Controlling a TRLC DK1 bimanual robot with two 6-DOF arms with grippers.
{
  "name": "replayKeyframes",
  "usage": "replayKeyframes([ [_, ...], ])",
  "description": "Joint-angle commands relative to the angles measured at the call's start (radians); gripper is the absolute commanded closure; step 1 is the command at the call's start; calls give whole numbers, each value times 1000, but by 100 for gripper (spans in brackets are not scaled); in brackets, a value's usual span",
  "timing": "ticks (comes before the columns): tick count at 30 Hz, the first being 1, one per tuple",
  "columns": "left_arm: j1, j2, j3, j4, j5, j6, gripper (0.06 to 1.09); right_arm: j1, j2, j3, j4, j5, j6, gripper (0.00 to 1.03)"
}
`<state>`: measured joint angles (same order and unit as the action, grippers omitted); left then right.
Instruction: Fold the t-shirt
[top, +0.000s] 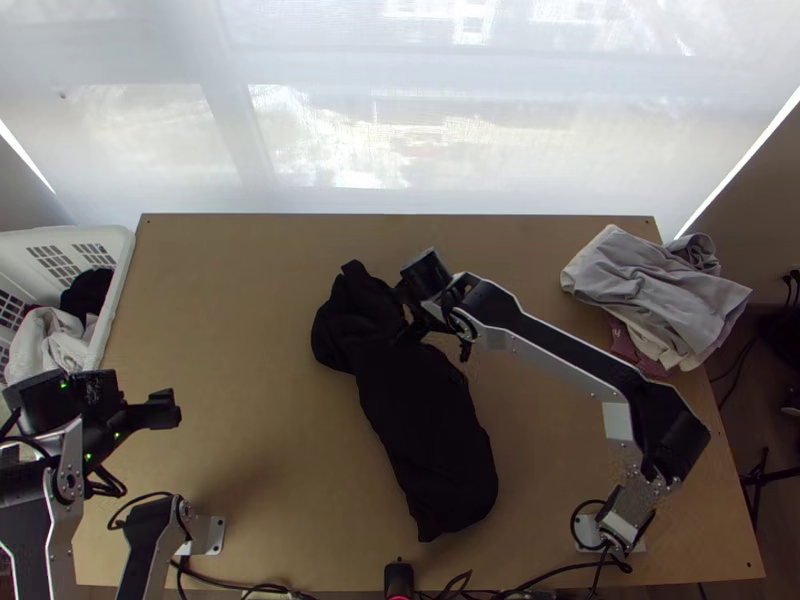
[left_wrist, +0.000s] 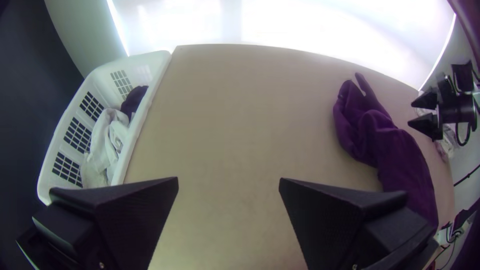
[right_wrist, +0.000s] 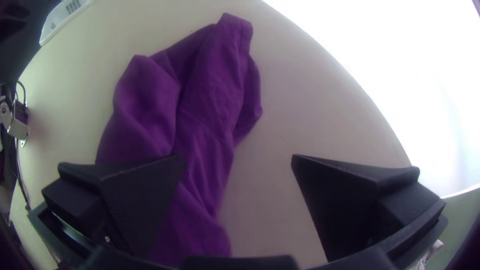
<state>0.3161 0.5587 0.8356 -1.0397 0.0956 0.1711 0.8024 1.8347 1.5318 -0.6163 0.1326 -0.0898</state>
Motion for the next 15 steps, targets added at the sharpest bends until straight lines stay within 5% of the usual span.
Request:
replayKeyframes([
  [1, 43, -60, -44, -51, -4, 22, 10, 21, 210, 197, 24, -24, 15, 7],
  [10, 52, -54, -61, -56, -5, 25, 10, 24, 359, 375, 26, -39, 32, 7],
  [15, 52, -49, -67, -51, -14, 22, 10, 23, 419, 406, 26, -51, 32, 19],
])
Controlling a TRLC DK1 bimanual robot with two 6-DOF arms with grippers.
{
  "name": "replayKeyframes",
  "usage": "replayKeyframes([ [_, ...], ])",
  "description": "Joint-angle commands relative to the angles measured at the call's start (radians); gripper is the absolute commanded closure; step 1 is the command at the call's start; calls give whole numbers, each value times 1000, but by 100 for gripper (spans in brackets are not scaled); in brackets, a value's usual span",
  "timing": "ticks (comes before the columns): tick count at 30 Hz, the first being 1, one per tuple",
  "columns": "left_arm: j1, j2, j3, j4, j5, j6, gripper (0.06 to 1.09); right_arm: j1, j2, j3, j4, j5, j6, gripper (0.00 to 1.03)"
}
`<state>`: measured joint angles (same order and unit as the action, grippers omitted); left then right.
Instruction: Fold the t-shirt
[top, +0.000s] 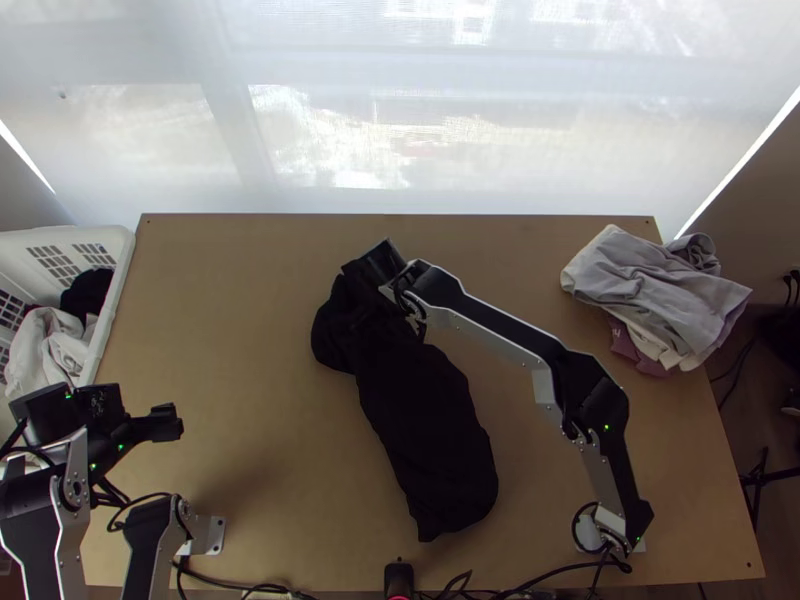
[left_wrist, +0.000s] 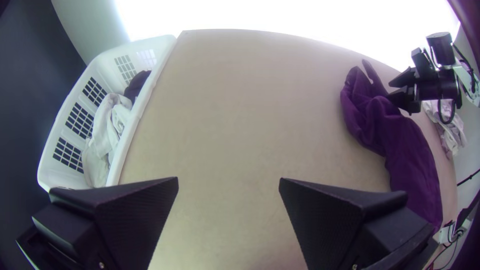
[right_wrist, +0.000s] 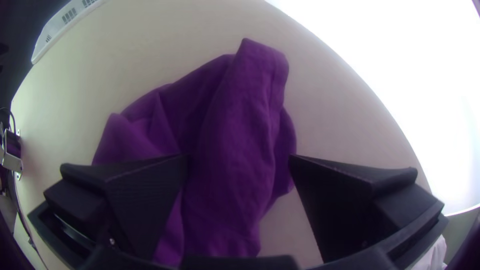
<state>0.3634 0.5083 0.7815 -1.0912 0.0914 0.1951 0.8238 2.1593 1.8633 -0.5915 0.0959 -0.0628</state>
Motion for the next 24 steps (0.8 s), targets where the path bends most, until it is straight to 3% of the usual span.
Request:
replayKeyframes([
  [1, 5, 1, -14, 1, -12, -2, 10, 0, 100, 77, -1, -28, 4, 24],
  [7, 5, -2, -25, 1, -15, -3, 10, -12, 99, 74, -14, -133, 6, 88],
  [10, 5, -2, -30, 2, -15, -6, 10, -20, 65, 59, -18, -156, 4, 99],
  [24, -21, -1, -50, 47, -4, -33, 10, -20, -207, 36, -67, -159, -52, 100],
])
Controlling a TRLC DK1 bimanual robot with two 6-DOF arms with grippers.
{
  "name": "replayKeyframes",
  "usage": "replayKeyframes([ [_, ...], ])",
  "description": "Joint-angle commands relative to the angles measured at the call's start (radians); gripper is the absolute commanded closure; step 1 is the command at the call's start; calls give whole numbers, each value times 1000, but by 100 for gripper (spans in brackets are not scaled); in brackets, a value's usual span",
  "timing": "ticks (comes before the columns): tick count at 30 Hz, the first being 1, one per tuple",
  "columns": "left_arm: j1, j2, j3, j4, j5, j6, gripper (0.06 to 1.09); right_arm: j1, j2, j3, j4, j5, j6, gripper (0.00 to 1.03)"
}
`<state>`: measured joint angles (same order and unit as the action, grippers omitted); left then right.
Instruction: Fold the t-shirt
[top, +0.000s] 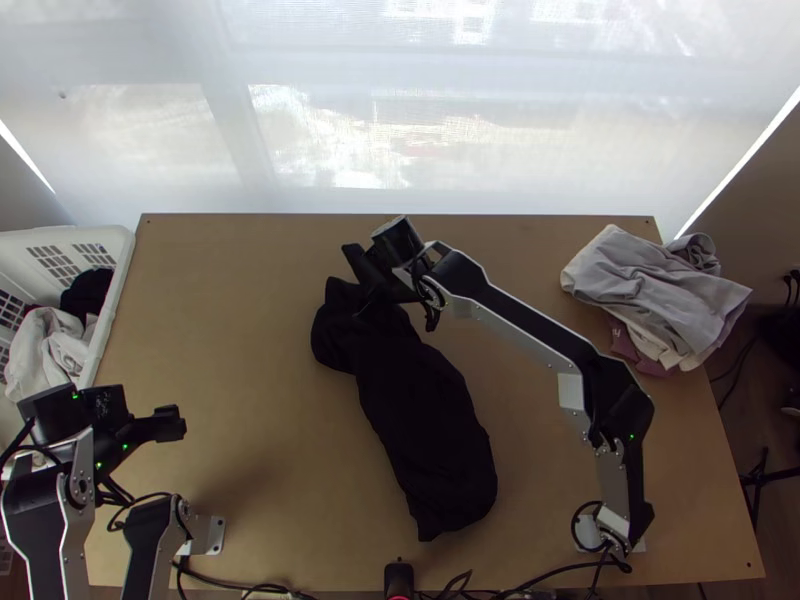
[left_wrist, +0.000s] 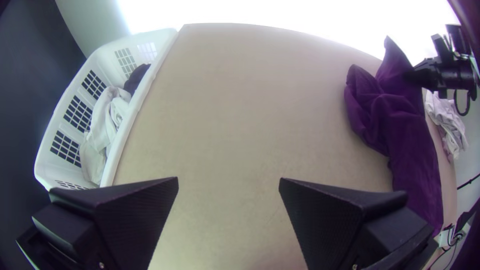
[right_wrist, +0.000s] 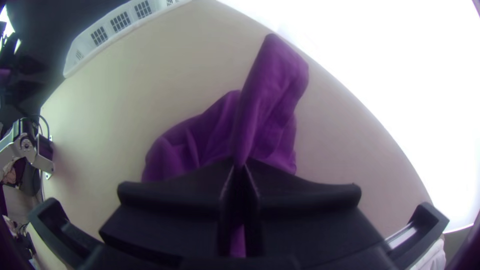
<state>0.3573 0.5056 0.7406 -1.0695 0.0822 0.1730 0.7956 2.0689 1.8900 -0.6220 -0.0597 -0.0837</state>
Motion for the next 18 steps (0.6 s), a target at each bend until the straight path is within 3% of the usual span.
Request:
replayKeyframes([
  [1, -21, 2, -12, 31, 7, -13, 10, 11, -133, 18, -50, -3, -36, 100],
  [4, -38, 10, -20, 54, 7, -26, 10, 22, -205, 17, -76, 3, -74, 100],
  [7, -60, 24, -21, 80, 7, -40, 10, 59, -293, -26, -76, 101, -179, 100],
  [18, -144, 119, 20, 164, 5, -63, 10, 57, -471, -20, -77, 238, -283, 100],
])
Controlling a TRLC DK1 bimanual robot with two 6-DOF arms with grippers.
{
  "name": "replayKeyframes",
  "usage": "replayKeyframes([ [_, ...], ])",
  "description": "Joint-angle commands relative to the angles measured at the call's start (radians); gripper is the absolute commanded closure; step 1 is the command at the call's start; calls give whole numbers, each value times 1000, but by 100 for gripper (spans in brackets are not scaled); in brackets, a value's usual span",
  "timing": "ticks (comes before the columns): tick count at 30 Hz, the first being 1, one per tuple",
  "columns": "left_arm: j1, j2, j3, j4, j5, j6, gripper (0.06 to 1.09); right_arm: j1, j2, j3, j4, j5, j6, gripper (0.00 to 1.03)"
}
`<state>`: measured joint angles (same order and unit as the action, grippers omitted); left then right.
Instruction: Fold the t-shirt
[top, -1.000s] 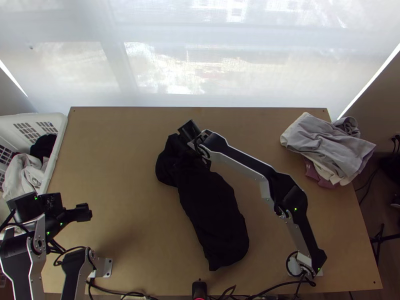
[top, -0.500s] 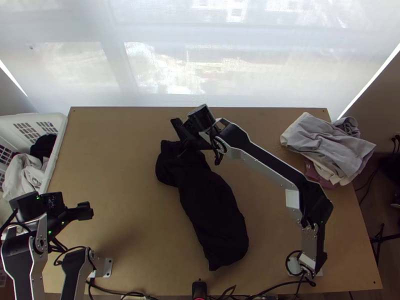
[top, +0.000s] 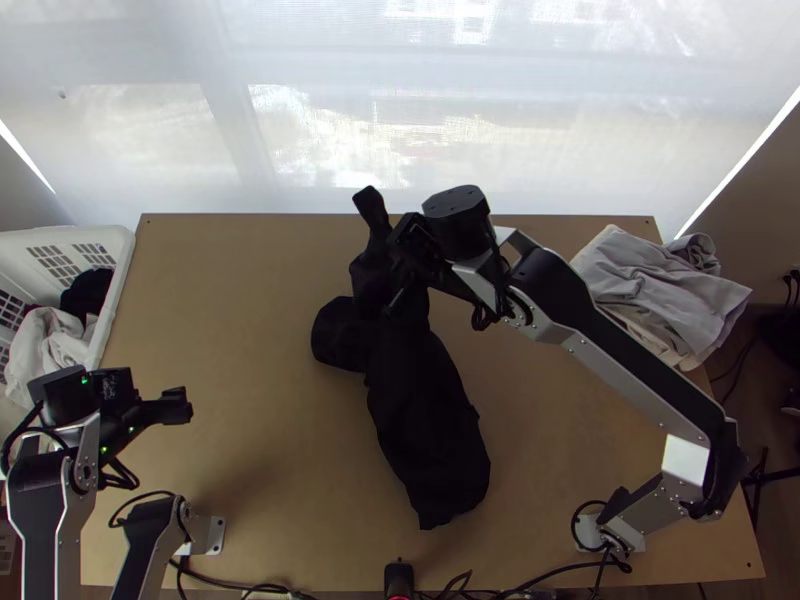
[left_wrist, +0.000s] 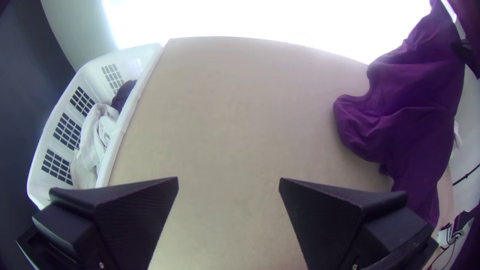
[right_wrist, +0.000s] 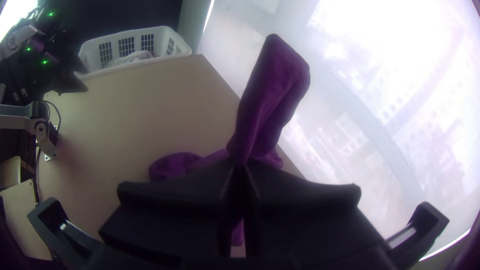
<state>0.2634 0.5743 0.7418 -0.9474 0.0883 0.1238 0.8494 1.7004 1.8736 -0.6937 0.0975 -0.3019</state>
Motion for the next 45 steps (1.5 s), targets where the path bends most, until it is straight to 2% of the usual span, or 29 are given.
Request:
replayKeyframes([
  [1, -61, 56, 21, 52, -1, -16, 10, -1, -116, -7, -4, 90, -74, 100],
  [10, -135, 127, 51, 101, -2, -50, 10, -101, -194, 53, 10, 137, -114, 100],
  [17, -161, 145, 51, 116, -4, -56, 10, -70, -208, 170, 103, 200, -258, 100],
  [26, -176, 156, 64, 121, -5, -58, 10, 54, -212, 190, 401, 271, -503, 100],
  [35, -182, 167, 62, 130, -5, -58, 10, 155, -154, 243, 546, 272, -663, 100],
  [39, -210, 171, 60, 134, -5, -81, 10, 203, -110, 249, 530, 274, -668, 100],
  [45, -303, 203, 77, 150, -4, -121, 10, 209, -104, 125, 507, 274, -588, 100],
])
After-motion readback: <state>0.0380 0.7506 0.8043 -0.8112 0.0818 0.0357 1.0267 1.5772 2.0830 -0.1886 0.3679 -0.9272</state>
